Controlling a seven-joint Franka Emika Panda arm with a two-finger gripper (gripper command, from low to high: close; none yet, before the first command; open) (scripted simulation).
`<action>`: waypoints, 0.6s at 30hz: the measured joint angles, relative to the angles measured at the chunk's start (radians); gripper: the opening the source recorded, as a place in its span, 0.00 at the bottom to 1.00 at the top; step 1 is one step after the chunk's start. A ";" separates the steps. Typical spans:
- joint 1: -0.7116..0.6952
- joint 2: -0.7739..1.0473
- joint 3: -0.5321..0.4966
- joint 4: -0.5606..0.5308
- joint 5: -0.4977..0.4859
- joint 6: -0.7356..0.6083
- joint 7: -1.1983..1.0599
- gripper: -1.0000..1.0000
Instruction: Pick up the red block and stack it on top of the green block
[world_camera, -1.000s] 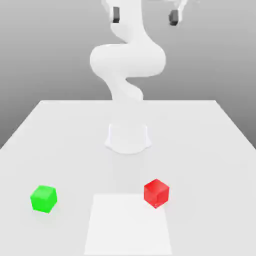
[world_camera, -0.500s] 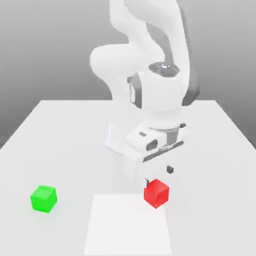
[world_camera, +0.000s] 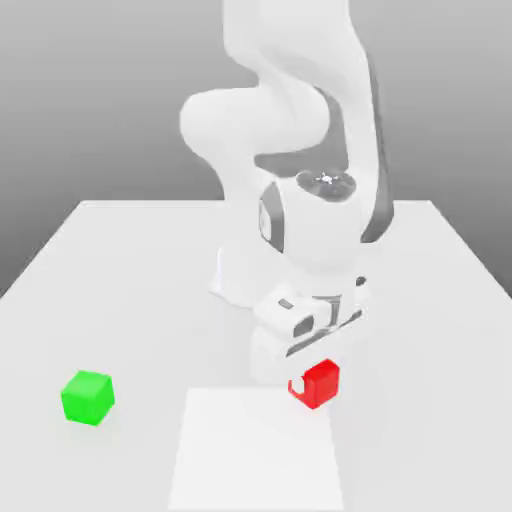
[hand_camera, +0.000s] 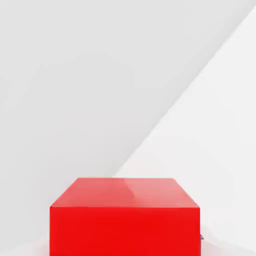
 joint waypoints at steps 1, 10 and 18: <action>0.001 -0.036 -0.001 -0.005 0.000 -0.031 0.000 0.00; -0.201 -0.108 -0.162 0.076 -0.014 -0.182 0.161 0.00; -0.497 -0.084 -0.345 0.192 -0.041 -0.272 0.365 0.00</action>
